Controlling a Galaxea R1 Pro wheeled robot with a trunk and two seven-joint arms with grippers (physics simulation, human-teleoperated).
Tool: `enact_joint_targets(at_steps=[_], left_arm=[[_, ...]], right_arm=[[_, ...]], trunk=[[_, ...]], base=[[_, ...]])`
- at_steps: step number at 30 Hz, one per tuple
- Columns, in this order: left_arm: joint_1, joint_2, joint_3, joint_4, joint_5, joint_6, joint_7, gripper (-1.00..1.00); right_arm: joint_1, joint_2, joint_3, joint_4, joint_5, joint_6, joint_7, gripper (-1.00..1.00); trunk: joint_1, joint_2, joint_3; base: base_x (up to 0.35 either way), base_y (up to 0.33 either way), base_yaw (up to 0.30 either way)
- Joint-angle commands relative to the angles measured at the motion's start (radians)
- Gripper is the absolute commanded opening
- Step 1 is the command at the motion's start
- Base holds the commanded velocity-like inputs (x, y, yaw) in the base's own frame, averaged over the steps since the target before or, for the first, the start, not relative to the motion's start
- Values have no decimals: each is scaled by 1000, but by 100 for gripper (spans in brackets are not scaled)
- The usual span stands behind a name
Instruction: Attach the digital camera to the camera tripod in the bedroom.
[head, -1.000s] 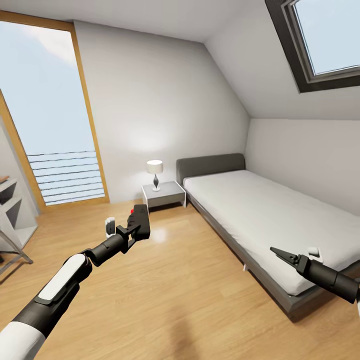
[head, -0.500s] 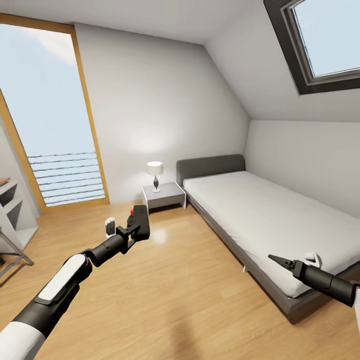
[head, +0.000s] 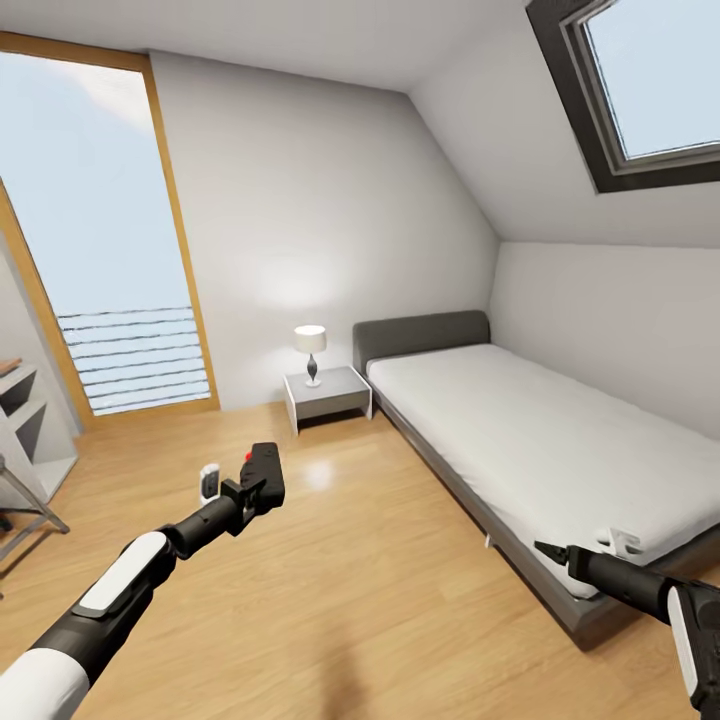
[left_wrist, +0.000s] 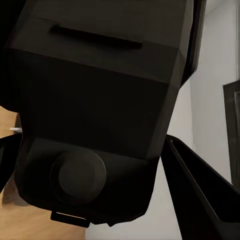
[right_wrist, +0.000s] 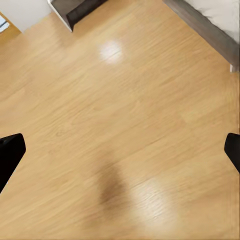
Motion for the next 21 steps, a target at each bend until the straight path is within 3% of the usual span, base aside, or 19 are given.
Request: enact_joint_targets(at_steps=[1,21], left_arm=[[-1,1,-3,2,5,0,-10,-100],[-1,0,-5,9,5,2,-25,-100]], right_arm=[[-1,1,-1,0,11,-1,2,100],[-1,5,7,0,11,-5,-26,100]], trunk=[[-4,6,2],[-81,146,65]], base=[[0,0,0],[0,0,0]])
